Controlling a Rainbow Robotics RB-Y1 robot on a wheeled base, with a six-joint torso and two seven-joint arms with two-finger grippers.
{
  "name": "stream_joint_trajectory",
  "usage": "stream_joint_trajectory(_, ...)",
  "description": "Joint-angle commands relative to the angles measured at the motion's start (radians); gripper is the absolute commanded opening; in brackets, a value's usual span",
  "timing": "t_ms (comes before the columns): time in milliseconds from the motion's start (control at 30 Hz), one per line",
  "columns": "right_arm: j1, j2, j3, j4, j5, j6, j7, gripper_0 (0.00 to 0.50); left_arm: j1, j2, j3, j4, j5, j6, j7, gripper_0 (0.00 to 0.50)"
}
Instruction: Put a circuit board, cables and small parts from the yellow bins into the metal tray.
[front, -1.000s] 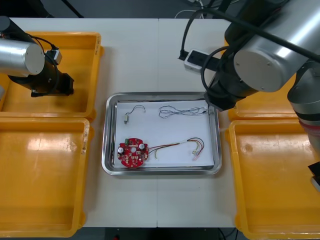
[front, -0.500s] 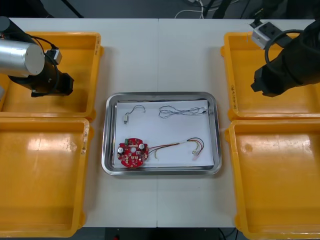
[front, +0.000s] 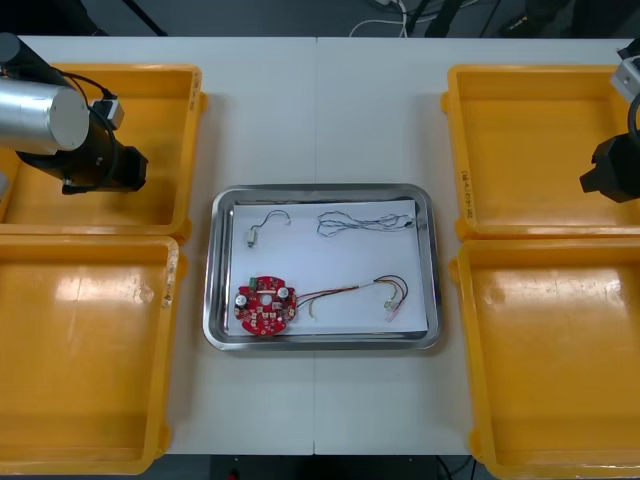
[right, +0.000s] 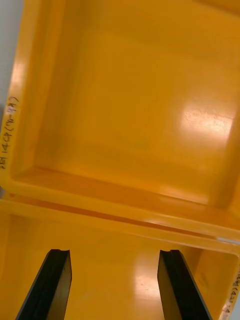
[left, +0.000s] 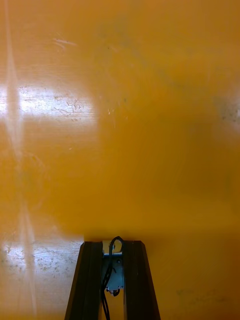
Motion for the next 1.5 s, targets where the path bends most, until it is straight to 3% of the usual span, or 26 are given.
stream_joint_trajectory(33, 0.057, -0.046, -0.079, -0.032, -0.011, 0.004, -0.093, 0.5, 0.012, 0.019, 0.045, -0.042, -0.039, 0.077, -0.172, 0.0)
stream_joint_trajectory(500, 0.195, -0.046, -0.126, -0.032, -0.018, 0.004, -0.155, 0.5, 0.013, 0.013, 0.198, -0.272, -0.113, 0.423, -0.159, 0.0)
stream_joint_trajectory(1000, 0.256, -0.035, -0.126, -0.032, -0.067, 0.004, -0.155, 0.5, 0.012, -0.052, 0.238, -0.518, -0.186, 0.661, -0.086, 0.0)
stream_joint_trajectory(1200, 0.265, -0.014, -0.126, -0.032, -0.052, 0.004, -0.155, 0.5, 0.012, -0.11, 0.24, -0.607, -0.191, 0.685, 0.012, 0.0)
stream_joint_trajectory(1500, 0.273, 0.005, -0.126, -0.032, -0.043, 0.004, -0.145, 0.5, -0.007, -0.208, 0.194, -0.66, -0.255, 0.685, 0.087, 0.0)
